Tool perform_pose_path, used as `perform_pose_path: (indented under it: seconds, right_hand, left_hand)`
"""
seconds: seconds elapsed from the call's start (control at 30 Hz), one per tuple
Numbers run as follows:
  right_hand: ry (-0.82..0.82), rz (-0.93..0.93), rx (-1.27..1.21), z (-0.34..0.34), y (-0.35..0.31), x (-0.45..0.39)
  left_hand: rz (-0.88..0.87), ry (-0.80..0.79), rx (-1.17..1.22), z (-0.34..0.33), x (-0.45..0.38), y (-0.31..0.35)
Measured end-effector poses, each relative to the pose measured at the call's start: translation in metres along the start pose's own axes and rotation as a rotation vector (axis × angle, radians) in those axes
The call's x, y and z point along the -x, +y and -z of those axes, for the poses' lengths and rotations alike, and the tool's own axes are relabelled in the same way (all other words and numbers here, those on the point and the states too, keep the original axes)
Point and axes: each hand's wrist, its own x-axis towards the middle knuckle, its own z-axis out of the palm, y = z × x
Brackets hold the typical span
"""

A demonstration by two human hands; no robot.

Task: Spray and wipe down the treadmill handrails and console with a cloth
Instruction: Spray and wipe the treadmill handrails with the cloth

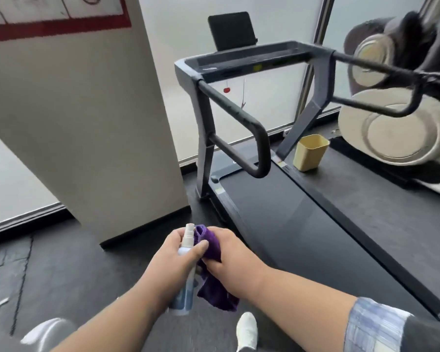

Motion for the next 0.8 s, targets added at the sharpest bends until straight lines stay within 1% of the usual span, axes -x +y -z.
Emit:
perform_pose_path:
  seconds: [0.1, 0.17, 0.23, 0.3, 0.37, 0.47, 0.53, 0.57, 0.63, 0.67, 0.73, 0.8]
  right_hand:
    - [0.097, 0.042, -0.035, 0.025, 0.006, -0.036]
    - [0.16, 0.001, -0.04, 0.041, 0.016, -0.063]
    - [0.211, -0.052, 0.033, 0.059, 0.031, -0.093]
    - [0.238, -0.087, 0.054, 0.077, 0.04, -0.121]
    - [0.266, -0.107, 0.024, 0.097, 0.045, -0.153]
    - [0.279, -0.077, -0.036, 0.123, 0.045, -0.193]
    - [0.258, -0.041, -0.11, 0.135, 0.045, -0.207]
    - [0.22, -0.019, -0.174, 0.139, 0.047, -0.213]
    - [0.12, 0.0, -0.342, 0.141, 0.055, -0.225]
    - [0.101, -0.02, -0.424, 0.141, 0.061, -0.233]
    - [0.132, -0.093, -0.586, 0.138, 0.076, -0.253]
    - [0.196, -0.152, -0.664, 0.137, 0.083, -0.275]
  left_hand:
    - [-0.098, -0.021, -0.078, -0.013, -0.051, 0.024]
    - [-0.15, -0.005, -0.103, -0.02, -0.088, 0.042]
    - [-0.184, -0.026, -0.12, -0.025, -0.125, 0.063]
    - [-0.222, -0.054, -0.152, -0.027, -0.156, 0.084]
    - [-0.262, -0.071, -0.167, -0.027, -0.189, 0.105]
    - [-0.302, -0.108, -0.112, -0.024, -0.231, 0.128]
    - [-0.269, -0.167, -0.041, -0.016, -0.253, 0.135]
    - [-0.241, -0.201, -0.014, -0.011, -0.264, 0.137]
    - [-0.201, -0.256, -0.034, 0.0, -0.287, 0.14]
    - [-0.192, -0.281, -0.057, 0.004, -0.298, 0.141]
    - [-0.179, -0.343, -0.076, 0.011, -0.321, 0.142]
    - [-0.181, -0.408, -0.109, 0.018, -0.343, 0.143]
